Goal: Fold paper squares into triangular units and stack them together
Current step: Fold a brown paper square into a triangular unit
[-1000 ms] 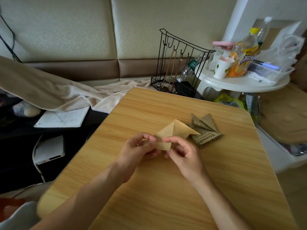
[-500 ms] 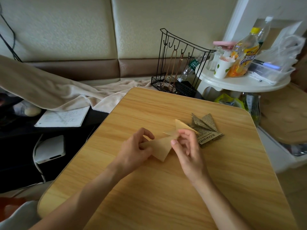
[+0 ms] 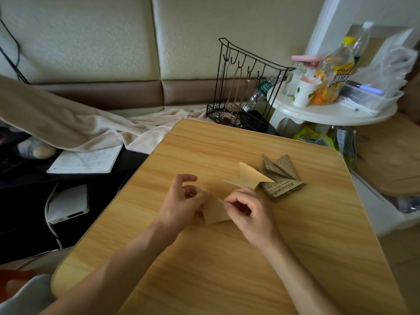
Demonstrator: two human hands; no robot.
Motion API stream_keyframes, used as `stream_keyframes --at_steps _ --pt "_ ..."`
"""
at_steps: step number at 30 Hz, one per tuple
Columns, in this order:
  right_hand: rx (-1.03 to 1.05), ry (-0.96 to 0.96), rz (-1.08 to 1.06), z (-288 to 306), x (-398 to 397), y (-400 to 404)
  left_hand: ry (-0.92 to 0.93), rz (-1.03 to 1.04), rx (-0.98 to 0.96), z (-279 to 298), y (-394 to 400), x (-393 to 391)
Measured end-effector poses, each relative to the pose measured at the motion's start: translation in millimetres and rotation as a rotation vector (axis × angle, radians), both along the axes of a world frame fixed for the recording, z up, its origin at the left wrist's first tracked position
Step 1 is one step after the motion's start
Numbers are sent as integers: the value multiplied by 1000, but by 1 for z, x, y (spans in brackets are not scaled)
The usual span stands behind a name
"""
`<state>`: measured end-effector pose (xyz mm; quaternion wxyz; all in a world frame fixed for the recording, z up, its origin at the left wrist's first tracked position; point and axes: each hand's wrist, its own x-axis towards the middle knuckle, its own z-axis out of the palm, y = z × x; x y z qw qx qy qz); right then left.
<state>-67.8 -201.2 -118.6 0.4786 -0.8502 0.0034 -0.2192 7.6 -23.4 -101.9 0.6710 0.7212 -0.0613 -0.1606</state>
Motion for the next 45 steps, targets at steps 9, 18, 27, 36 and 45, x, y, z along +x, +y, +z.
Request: stream_keyframes --at_steps 9,18,27,36,45 --pt "87 45 83 3 -1 0 -70 -249 -4 6 -2 -7" --pt "147 75 98 -1 -1 -1 -129 -355 106 2 -1 -5" --pt "228 7 67 -4 1 -4 -37 -194 75 3 -1 -4" --pt "232 63 -26 -9 4 -3 103 -2 -33 6 -1 -2" --pt "254 35 -17 -7 2 -2 108 -132 -52 10 2 -4"
